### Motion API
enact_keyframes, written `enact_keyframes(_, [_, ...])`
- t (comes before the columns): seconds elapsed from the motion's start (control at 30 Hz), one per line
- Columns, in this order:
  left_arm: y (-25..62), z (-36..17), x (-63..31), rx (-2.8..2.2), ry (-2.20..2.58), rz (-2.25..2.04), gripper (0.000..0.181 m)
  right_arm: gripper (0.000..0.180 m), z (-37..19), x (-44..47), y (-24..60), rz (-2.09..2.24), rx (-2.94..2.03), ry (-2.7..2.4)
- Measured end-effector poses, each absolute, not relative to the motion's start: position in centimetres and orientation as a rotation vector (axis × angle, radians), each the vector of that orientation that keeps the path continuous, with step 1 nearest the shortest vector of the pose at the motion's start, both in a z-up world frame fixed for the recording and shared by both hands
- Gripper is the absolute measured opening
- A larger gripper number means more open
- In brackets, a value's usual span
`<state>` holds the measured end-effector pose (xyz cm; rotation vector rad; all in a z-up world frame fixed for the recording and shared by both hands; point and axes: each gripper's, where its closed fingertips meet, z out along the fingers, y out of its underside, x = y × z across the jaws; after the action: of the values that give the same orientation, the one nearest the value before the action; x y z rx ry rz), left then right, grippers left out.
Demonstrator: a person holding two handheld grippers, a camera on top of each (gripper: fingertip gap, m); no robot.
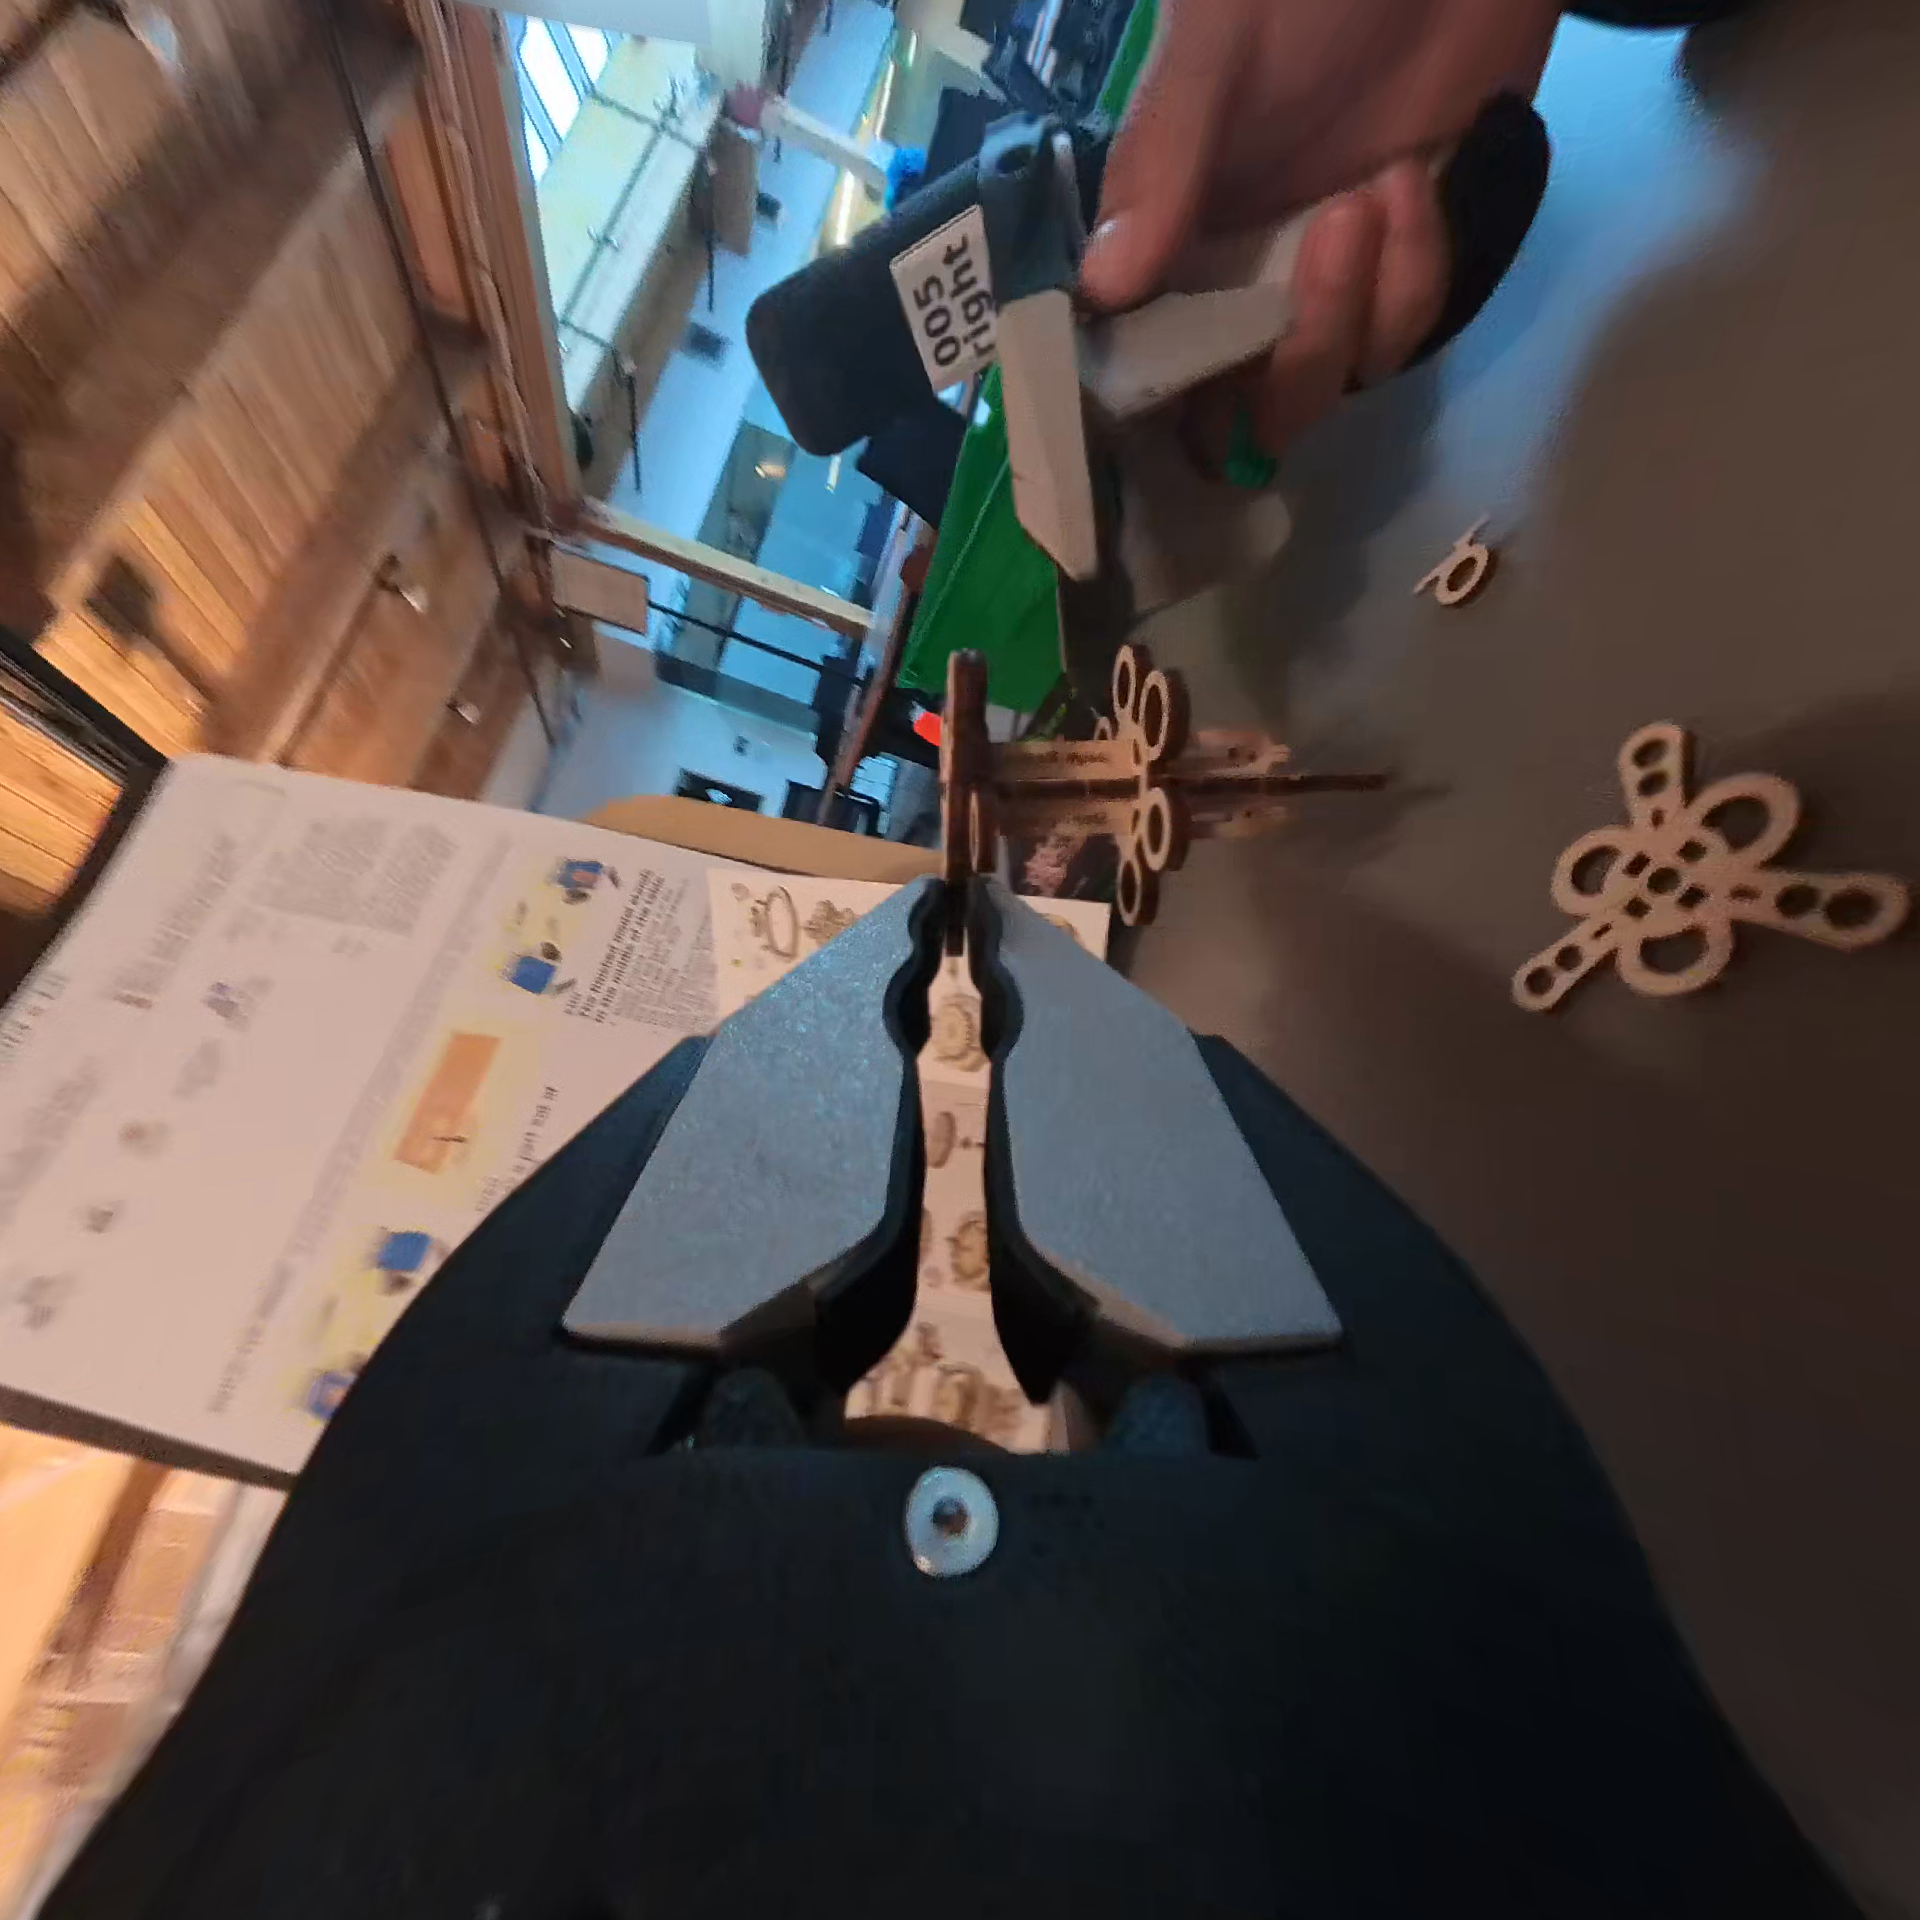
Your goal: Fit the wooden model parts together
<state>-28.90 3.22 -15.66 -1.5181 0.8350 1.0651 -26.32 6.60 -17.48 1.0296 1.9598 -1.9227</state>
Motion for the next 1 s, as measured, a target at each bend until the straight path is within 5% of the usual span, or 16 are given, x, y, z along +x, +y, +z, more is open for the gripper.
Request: enact_keyframes(1.0, [3.9,-17.3,-29.3,-1.691,0.846,1.132,0.0,0.033,-18.9,-26.9,4.5,-1.897,1.001,2.259])
